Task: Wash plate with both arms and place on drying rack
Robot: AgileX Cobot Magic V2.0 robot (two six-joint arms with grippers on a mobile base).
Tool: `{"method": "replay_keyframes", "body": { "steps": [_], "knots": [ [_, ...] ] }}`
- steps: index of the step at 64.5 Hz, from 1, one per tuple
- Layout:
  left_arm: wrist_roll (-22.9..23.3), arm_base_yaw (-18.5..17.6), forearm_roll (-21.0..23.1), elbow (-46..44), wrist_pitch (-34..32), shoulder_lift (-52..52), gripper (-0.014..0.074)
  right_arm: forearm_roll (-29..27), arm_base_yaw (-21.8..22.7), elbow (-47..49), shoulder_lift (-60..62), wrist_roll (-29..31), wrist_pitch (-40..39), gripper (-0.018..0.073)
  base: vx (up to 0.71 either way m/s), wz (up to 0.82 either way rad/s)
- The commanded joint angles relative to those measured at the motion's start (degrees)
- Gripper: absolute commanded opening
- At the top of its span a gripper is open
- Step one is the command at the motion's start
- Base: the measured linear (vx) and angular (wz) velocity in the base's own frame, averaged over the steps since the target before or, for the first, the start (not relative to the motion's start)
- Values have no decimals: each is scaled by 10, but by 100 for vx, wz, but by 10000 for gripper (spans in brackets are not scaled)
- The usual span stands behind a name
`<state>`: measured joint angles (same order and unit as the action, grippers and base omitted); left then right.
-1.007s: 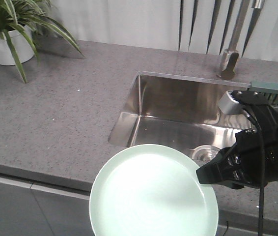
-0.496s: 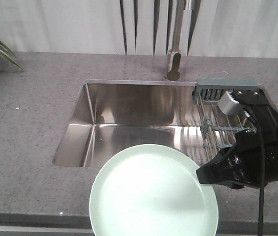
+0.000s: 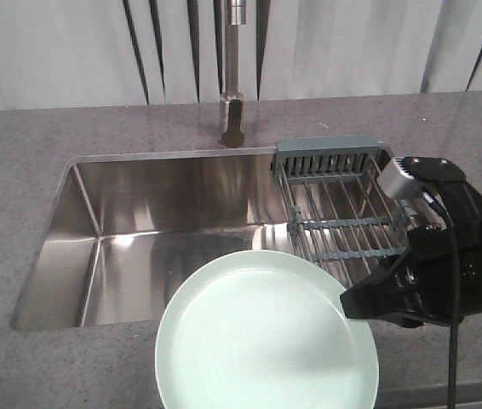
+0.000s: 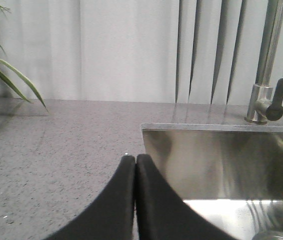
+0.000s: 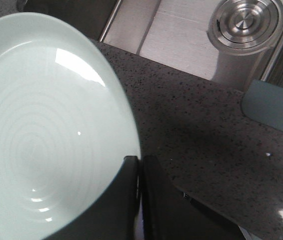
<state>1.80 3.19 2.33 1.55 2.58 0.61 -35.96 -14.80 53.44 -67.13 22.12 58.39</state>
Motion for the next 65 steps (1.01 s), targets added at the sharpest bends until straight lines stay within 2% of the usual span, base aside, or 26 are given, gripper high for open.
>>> {"method": "replay_keyframes", "body": {
  "steps": [1, 37, 65],
  "knots": [
    [2, -2, 1, -15, -43, 7, -6, -24, 2, 15, 12, 6, -17, -4, 6, -25],
    [2, -2, 1, -15, -43, 7, -6, -24, 2, 15, 12, 6, -17, -4, 7, -21],
    [2, -2, 1, -15, -43, 7, -6, -24, 2, 15, 12, 6, -17, -4, 5, 4]
  ]
}}
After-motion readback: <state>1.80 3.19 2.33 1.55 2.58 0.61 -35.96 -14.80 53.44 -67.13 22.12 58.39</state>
